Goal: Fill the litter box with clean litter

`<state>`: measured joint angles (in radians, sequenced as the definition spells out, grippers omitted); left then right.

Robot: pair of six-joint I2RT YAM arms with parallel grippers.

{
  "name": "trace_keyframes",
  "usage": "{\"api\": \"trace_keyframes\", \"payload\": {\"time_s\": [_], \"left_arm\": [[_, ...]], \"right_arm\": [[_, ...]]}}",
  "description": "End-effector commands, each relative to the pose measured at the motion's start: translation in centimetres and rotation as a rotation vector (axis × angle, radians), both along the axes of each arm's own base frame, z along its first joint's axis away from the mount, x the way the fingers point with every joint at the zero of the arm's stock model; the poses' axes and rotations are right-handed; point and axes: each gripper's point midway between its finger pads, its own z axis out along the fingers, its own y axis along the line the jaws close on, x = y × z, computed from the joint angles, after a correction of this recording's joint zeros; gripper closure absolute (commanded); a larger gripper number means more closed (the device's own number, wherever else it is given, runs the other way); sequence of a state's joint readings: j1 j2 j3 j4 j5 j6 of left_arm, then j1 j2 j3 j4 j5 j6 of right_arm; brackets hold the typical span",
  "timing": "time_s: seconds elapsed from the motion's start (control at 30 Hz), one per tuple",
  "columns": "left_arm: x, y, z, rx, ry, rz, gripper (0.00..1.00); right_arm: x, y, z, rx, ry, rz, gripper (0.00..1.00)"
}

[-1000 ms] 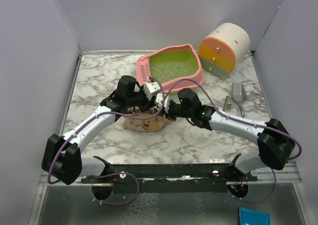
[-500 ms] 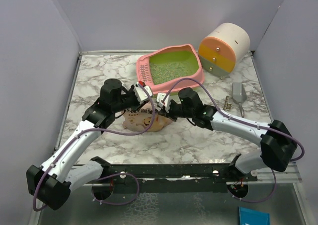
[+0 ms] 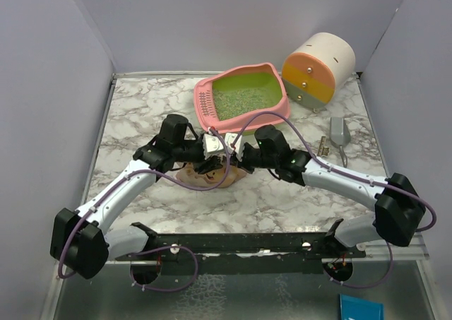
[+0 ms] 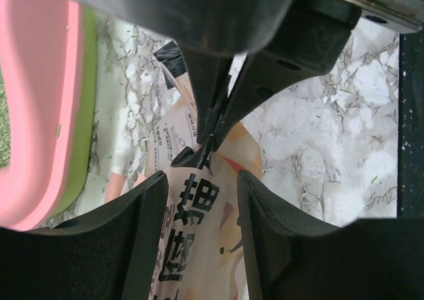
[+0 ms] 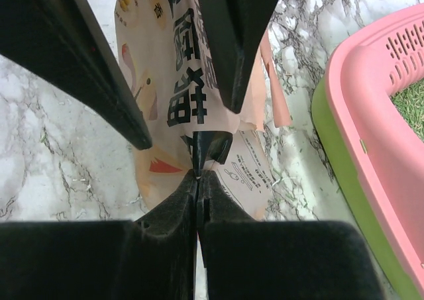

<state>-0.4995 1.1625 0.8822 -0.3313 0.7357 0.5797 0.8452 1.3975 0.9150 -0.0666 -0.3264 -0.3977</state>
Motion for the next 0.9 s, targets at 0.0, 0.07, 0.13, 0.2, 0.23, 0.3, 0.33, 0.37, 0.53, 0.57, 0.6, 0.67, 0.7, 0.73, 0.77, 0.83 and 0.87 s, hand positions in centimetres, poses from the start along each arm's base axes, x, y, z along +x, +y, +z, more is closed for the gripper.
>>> {"api": "trace_keyframes", "payload": {"time_s": [0.0,0.07,0.13,0.2,0.23,0.3,0.33,0.37,0.53,0.57,0.6,0.67,0.7,0.73,0.77,0.83,0.87], "left_arm": [[-1.6,-1.0,-0.5,-0.043,0.033,-0.107,0.51],[-1.7,-1.0,-1.0,-0.038,0.04,-0.114,0.51],[-1.7,-1.1,-1.4,-0.037,0.044,-0.119,0.52],[-1.4,-1.0,-2.2,-0.024,0.046,-0.11,0.52],[-1.3,-1.0,-2.5,-0.021,0.049,-0.106,0.53],[-1.2,-1.2,-2.6,-0.028,0.049,-0.112,0.54],[-1.2,-1.3,-2.7,-0.031,0.053,-0.116,0.55],[-1.2,-1.3,-2.9,-0.031,0.061,-0.117,0.57],[-1.1,-1.5,-4.6,-0.01,0.115,-0.115,0.67],[-1.0,-1.5,-5.0,-0.005,0.122,-0.114,0.74],[-0.8,-1.4,-5.3,0.001,0.121,-0.102,0.82],[0.1,-1.4,-5.5,-0.001,0.099,-0.055,1.0],[1.1,-1.1,-5.6,0.006,0.074,0.01,1.0],[1.8,-0.8,-5.6,0.003,0.056,0.057,1.0],[2.3,-0.6,-5.5,-0.003,0.036,0.093,1.0],[3.1,-0.2,-4.7,-0.025,0.01,0.169,1.0],[3.6,-0.1,-4.1,-0.043,0.0,0.211,1.0]], "right_arm": [[0.3,0.0,3.5,0.053,-0.07,-0.009,0.99],[0.2,-0.1,3.8,0.058,-0.074,-0.008,0.99],[0.1,-0.2,4.0,0.06,-0.076,-0.01,0.99],[-0.1,-0.3,4.1,0.062,-0.079,-0.003,0.99],[-0.2,-0.3,4.1,0.062,-0.078,0.002,0.99],[-0.3,-0.3,4.1,0.057,-0.074,0.008,0.99],[-0.3,-0.4,4.1,0.056,-0.073,0.009,0.99],[-0.4,-0.4,4.1,0.054,-0.073,0.012,0.99],[-0.7,-0.4,4.1,0.059,-0.066,0.02,0.99],[-0.7,-0.4,4.2,0.059,-0.065,0.02,0.99],[-0.7,-0.4,4.2,0.058,-0.064,0.02,0.99],[-0.7,-0.4,4.3,0.056,-0.063,0.02,0.99],[-0.7,-0.5,4.3,0.055,-0.062,0.018,0.99],[-0.6,-0.5,4.4,0.056,-0.062,0.01,0.99],[-0.5,-0.6,4.6,0.061,-0.057,-0.008,0.99],[0.4,-1.0,5.2,0.078,-0.048,-0.087,0.99],[1.0,-1.2,5.6,0.085,-0.045,-0.136,0.99]]}}
